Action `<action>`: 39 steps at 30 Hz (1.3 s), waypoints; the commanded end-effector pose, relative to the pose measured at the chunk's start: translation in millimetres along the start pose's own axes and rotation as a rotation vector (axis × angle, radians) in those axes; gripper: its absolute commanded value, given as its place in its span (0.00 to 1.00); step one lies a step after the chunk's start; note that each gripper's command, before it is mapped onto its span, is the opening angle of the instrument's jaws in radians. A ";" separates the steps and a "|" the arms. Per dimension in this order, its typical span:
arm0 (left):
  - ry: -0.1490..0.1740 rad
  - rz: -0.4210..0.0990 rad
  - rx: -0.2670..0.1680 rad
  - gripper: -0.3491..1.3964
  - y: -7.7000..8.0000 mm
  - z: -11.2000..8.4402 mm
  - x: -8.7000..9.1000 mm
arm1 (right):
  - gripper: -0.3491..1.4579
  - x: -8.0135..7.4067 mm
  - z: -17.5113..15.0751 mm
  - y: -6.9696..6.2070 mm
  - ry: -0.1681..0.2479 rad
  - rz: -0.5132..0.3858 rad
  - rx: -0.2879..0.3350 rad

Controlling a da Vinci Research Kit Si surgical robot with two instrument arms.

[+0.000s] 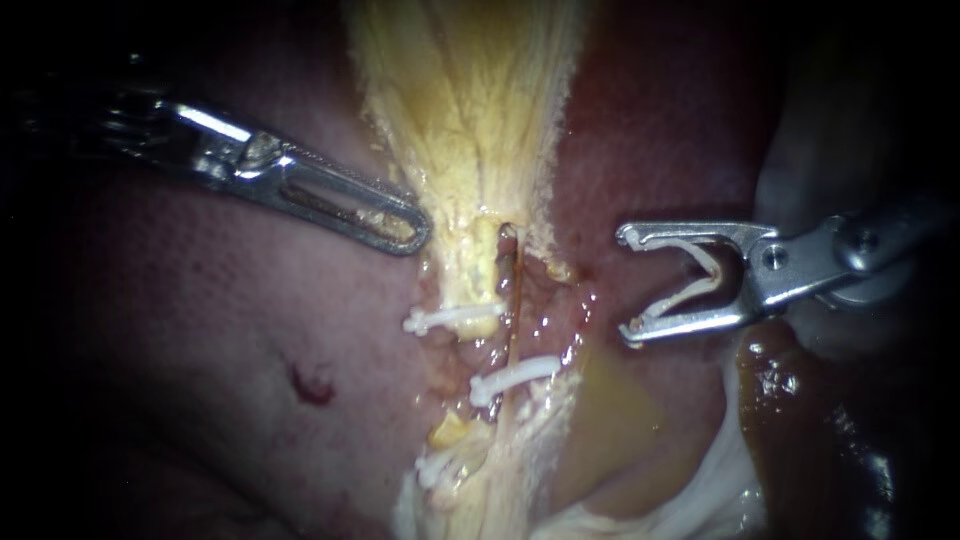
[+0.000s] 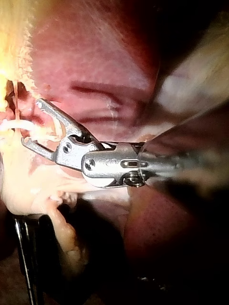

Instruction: Clipping second clip right tube

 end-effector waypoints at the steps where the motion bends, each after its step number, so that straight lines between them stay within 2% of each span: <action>1: 0.002 0.000 0.004 0.00 0.0 -0.1 0.0 | 0.47 0.0 0.0 0.0 0.000 0.000 0.000; 4: 0.007 -0.002 0.014 0.00 -0.2 -0.7 -0.4 | 0.47 0.0 0.0 0.0 0.000 0.000 0.000; 9: 0.013 -0.011 0.032 0.00 -0.6 -3.8 -2.0 | 0.47 0.0 0.0 0.0 0.000 0.000 0.000; 13: -0.011 -0.022 0.026 0.00 -0.9 -6.7 -3.5 | 0.47 0.0 0.0 0.0 0.000 0.000 0.000; 17: -0.025 -0.028 0.022 0.00 -1.1 -8.5 -4.1 | 0.47 0.0 0.0 0.0 0.000 0.000 0.000; 26: -0.026 -0.029 0.020 0.00 -1.3 -8.5 -4.0 | 0.47 -0.1 0.6 -0.2 0.001 0.005 0.003; 33: -0.026 -0.029 0.018 0.00 -1.5 -8.5 -3.9 | 0.47 -0.5 2.8 -0.6 0.009 0.116 0.038; 39: -0.027 -0.029 0.018 0.00 -1.5 -8.4 -3.8 | 0.47 -2.0 6.3 -1.5 0.012 0.200 0.077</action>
